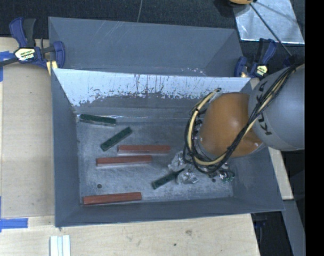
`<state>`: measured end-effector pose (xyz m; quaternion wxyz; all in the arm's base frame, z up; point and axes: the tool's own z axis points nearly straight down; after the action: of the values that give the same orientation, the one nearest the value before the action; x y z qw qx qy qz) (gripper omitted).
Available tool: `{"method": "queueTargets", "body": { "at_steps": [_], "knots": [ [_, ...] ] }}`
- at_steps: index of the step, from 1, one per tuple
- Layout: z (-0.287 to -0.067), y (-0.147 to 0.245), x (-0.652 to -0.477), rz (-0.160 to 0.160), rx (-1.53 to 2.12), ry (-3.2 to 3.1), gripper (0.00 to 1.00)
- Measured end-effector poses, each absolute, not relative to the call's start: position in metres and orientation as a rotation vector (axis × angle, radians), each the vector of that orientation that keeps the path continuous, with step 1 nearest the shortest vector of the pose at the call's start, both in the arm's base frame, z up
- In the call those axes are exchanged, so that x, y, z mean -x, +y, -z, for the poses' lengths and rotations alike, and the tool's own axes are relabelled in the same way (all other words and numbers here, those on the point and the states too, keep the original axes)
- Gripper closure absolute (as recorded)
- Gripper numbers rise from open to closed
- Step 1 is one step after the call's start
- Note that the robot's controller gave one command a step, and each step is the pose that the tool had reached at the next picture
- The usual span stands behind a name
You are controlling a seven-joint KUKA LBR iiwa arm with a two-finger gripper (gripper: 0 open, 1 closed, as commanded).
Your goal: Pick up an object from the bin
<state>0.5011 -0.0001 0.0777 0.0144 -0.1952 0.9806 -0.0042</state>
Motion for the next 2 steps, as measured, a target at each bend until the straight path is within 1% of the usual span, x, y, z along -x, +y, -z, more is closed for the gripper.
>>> {"method": "queueTargets", "body": {
  "at_steps": [2],
  "knots": [
    [-0.0782,-0.0001,-0.5009,0.013,0.608,3.053,1.00]
  ]
}}
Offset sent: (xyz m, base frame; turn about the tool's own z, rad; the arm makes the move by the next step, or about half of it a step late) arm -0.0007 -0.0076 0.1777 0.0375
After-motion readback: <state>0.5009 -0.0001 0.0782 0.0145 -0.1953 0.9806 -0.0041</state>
